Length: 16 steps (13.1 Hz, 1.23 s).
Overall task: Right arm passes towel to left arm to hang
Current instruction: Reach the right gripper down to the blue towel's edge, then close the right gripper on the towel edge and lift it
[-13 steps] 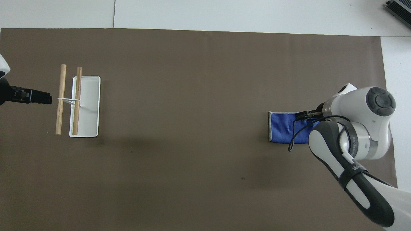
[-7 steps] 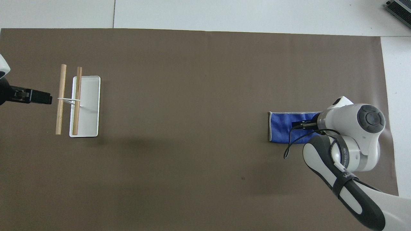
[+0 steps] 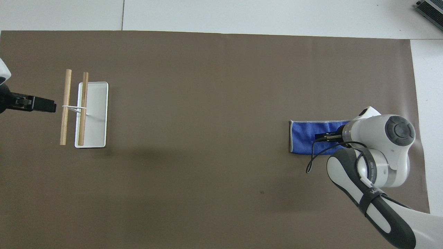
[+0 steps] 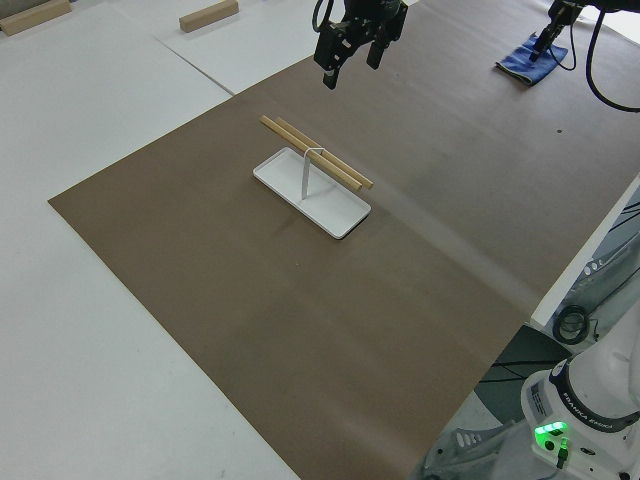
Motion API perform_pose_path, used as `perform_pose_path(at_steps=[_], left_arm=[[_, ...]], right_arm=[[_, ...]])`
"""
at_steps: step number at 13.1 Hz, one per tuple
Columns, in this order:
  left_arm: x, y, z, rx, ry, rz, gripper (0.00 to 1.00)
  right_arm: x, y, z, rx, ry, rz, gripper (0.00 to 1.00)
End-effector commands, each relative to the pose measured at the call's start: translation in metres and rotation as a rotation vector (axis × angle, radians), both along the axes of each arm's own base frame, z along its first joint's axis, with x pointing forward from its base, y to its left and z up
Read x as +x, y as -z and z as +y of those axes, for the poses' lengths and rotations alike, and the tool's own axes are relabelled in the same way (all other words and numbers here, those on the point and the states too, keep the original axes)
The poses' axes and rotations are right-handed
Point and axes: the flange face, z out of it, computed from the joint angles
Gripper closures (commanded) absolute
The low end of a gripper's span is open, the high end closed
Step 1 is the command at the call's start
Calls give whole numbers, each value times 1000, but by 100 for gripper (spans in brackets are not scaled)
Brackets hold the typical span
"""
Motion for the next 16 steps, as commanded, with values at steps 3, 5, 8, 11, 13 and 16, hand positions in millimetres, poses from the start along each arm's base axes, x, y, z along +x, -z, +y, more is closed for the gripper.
perform_pose_path(at_steps=[3, 5, 8, 11, 13, 16], left_arm=[[-5, -1, 1, 18, -10, -6, 0], [-5, -1, 1, 18, -10, -6, 0], [-5, -1, 1, 18, -10, -6, 0], [-5, -1, 1, 18, -10, -6, 0], [-5, -1, 1, 19, -10, -6, 0], [-5, -1, 1, 19, -10, -6, 0]], right_arm=[[-9, -3, -4, 10, 7, -9, 63], [-7, -5, -1, 12, 30, -12, 100], [5, -16, 6, 18, 76, -17, 100], [26, -50, 7, 21, 82, 2, 100], [38, -78, 11, 73, 124, 24, 100], [51, -110, 17, 145, 155, 42, 100]])
